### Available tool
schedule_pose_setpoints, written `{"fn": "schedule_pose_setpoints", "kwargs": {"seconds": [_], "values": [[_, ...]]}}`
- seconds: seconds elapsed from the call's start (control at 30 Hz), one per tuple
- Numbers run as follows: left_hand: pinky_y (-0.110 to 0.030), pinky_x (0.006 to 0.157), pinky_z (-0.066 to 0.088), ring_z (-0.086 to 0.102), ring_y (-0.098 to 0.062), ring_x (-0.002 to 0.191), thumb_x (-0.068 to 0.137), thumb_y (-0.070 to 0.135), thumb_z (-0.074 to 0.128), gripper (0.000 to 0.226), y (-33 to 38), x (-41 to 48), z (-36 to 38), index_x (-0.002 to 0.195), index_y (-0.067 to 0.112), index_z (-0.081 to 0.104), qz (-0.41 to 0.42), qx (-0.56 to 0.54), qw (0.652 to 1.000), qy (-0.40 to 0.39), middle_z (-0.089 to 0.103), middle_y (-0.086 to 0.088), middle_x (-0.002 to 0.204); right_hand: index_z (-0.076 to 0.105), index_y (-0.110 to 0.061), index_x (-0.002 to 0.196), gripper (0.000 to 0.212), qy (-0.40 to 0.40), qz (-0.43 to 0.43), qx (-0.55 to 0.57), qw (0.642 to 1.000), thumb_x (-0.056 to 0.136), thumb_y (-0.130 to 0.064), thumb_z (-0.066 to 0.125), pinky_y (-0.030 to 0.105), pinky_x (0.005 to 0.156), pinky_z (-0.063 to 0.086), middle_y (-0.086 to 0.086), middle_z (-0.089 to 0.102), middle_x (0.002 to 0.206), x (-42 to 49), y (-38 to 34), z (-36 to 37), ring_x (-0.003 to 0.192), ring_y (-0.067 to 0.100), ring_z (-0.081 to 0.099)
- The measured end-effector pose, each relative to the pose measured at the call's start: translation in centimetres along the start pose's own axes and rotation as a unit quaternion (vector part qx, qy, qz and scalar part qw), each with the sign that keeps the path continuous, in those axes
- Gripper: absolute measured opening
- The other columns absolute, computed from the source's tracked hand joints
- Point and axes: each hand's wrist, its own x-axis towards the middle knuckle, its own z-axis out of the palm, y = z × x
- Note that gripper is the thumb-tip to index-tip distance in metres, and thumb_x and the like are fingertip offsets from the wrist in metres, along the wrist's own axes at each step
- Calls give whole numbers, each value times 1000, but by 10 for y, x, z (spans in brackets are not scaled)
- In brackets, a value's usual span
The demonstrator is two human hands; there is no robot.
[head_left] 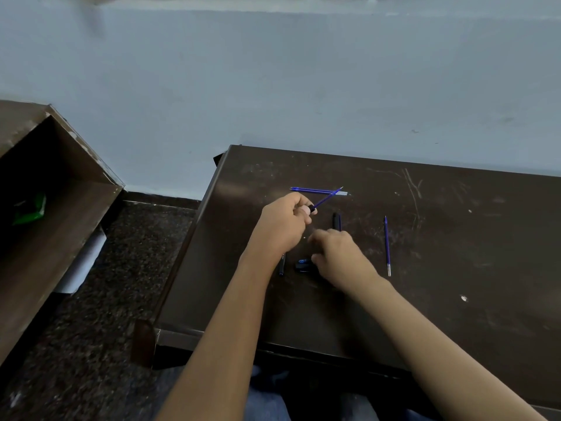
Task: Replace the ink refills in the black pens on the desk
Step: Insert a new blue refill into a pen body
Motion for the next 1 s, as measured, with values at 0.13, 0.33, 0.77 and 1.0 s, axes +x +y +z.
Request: {"fn": "schedule_pose_setpoints", "kwargs": {"seconds": [0.13, 0.33, 0.77, 1.0], "values": [[-14, 65, 41, 55, -10, 89, 97, 9, 44, 21, 0, 0, 0, 106, 13, 62, -2, 4, 1000, 6, 67, -4, 105, 51, -14, 125, 34, -24, -26, -75, 997, 92, -17, 56, 38, 94, 47, 7, 54, 124, -3, -3, 11, 116, 25, 45], [-22, 77, 41, 53, -9, 88, 96, 10, 48, 18, 3, -3, -2, 108, 13, 61, -8, 21, 1000, -10, 62, -1, 99, 52, -12, 126, 33, -22, -10, -103, 994, 93, -16, 54, 38, 92, 49, 8, 49, 126, 0, -3, 19, 117, 24, 46], [-55, 100, 41, 54, -13, 86, 93, 16, 54, 16, 1, -4, -3, 87, 31, 53, -26, 83, 996, 9, 52, 11, 74, 61, -14, 93, 7, 136, 92, 264, 950, 86, -13, 61, 35, 84, 51, 3, 60, 93, 7, -7, 2, 90, 19, 59], [-53, 100, 40, 57, -17, 92, 93, 16, 54, 14, 2, -4, -4, 92, 30, 53, -41, 98, 994, 17, 59, 4, 90, 57, -3, 84, 13, 127, 197, 802, 550, 94, -1, 50, 34, 68, 60, 15, 65, 86, 16, 7, -42, 67, 18, 71]]}}
